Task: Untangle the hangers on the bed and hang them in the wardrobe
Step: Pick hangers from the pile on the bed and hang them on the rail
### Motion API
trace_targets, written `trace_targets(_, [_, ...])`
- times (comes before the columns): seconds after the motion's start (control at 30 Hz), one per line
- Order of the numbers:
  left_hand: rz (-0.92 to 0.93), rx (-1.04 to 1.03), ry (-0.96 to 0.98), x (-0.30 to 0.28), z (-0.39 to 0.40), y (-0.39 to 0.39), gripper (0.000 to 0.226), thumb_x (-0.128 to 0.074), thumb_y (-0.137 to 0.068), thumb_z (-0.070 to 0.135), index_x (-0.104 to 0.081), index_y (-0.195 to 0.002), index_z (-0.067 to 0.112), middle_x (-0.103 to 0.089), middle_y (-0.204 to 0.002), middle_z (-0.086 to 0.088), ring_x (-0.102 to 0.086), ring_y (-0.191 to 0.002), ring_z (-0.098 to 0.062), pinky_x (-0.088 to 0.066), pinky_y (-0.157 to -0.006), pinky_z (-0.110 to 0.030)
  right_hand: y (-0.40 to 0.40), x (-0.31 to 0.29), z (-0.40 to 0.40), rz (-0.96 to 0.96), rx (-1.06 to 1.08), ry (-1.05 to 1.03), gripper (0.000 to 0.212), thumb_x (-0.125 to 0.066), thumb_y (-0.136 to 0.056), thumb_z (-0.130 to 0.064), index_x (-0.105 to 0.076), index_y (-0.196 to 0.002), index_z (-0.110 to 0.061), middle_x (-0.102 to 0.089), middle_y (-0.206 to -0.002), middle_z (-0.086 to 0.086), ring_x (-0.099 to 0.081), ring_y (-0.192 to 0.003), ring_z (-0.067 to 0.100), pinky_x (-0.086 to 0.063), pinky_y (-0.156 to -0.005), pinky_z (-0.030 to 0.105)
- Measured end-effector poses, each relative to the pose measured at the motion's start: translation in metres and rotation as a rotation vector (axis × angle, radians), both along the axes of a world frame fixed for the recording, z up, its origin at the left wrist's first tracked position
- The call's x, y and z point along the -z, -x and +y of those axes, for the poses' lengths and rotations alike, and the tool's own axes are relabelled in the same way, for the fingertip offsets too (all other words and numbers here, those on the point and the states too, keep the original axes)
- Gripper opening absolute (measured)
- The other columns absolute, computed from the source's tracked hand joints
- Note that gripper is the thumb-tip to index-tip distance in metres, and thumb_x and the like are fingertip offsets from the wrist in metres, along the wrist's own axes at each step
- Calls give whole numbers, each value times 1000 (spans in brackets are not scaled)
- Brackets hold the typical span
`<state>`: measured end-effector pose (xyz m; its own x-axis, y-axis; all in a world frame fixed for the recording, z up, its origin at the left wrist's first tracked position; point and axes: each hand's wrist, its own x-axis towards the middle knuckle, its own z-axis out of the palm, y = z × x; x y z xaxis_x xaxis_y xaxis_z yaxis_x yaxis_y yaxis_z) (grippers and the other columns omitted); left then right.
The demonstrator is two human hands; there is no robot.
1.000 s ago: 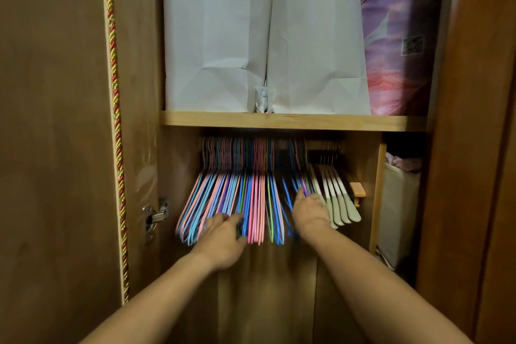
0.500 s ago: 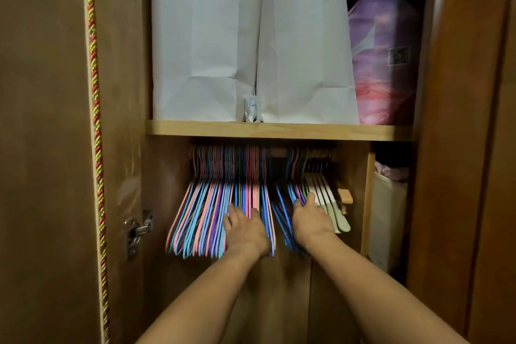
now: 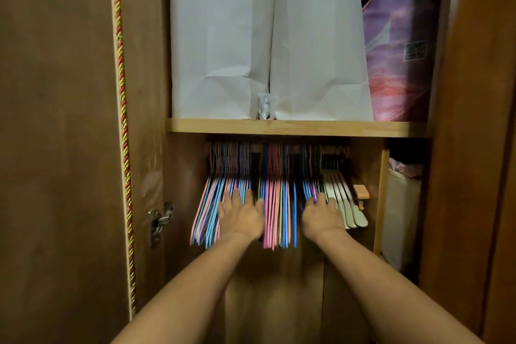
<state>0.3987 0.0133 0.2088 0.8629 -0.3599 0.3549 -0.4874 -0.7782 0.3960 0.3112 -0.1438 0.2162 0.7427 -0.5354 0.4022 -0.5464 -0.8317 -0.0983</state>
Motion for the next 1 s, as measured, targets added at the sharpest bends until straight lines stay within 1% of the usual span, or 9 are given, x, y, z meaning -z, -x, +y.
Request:
trace_targets(0.1, [100,-147,-84,11,16,-14,78,-43,-97,42,-4,-159,15,6,-166,-14,12,-152,-36,0,-123,-53,8,3,5,-12,-19,18,53,-49,-97,-29,-35,-147,-17,-36,-139,10,-34,-129,32,-41,-101,42])
trace_targets(0.23, [122,-75,-216,16,19,-23,93,-62,-91,32,1,-159,18,12,-165,-13,11,-152,-36,0,-123,-52,21,7,10,41,-29,32,60,-55,-95,-34,-33,-147,-16,-33,-142,13,-30,-133,35,-38,-104,46])
trace_targets(0.37, [123,-35,-218,11,12,-21,92,-64,-88,25,-6,-159,19,6,-166,-11,5,-153,-33,-3,-124,-48,33,11,16,127,13,17,71,-64,-89,-34,-30,-148,-16,-29,-145,14,-26,-136,37,-38,-106,47])
trace_targets(0.5, [91,-49,-239,11,13,-18,90,-60,-90,24,-4,-159,20,6,-166,-10,6,-153,-33,0,-123,-52,41,12,24,155,24,34,64,-57,-91,-24,-30,-149,-16,-27,-146,14,-25,-137,38,-38,-106,47])
trace_targets(0.63, [140,-47,-237,7,29,-9,90,-59,-90,25,-2,-159,27,10,-166,-8,11,-152,-33,5,-120,-54,55,5,33,157,0,32,63,-56,-91,-22,-30,-149,-15,-27,-147,14,-24,-138,39,-38,-107,47])
trace_targets(0.7, [136,-53,-213,7,36,5,78,-51,-95,30,-8,-159,28,8,-166,-9,11,-152,-33,2,-121,-54,66,1,38,139,-33,33,60,-57,-90,-24,-34,-145,-16,-30,-142,13,-28,-134,37,-39,-105,47])
trace_targets(0.83, [118,-36,-115,6,56,46,57,-39,-101,37,-25,-155,27,-7,-166,-11,-2,-153,-33,-8,-122,-51,91,-13,45,127,-112,15,53,-56,-92,-27,-40,-142,-18,-31,-144,14,-27,-136,38,-36,-107,48])
trace_targets(0.93, [67,-15,-79,9,86,102,59,-43,-96,37,-36,-152,21,-35,-155,-16,-28,-145,-33,-27,-118,-45,121,-21,53,145,-183,8,52,-54,-93,-30,-41,-143,-18,-30,-148,15,-24,-140,39,-34,-109,50])
trace_targets(1.0, [56,-5,-12,14,110,148,63,-44,-87,38,-46,-146,18,-48,-146,-13,-40,-137,-31,-35,-114,-40,150,-21,62,187,-226,4,52,-51,-94,-29,-41,-144,-16,-29,-150,15,-24,-141,39,-34,-109,50])
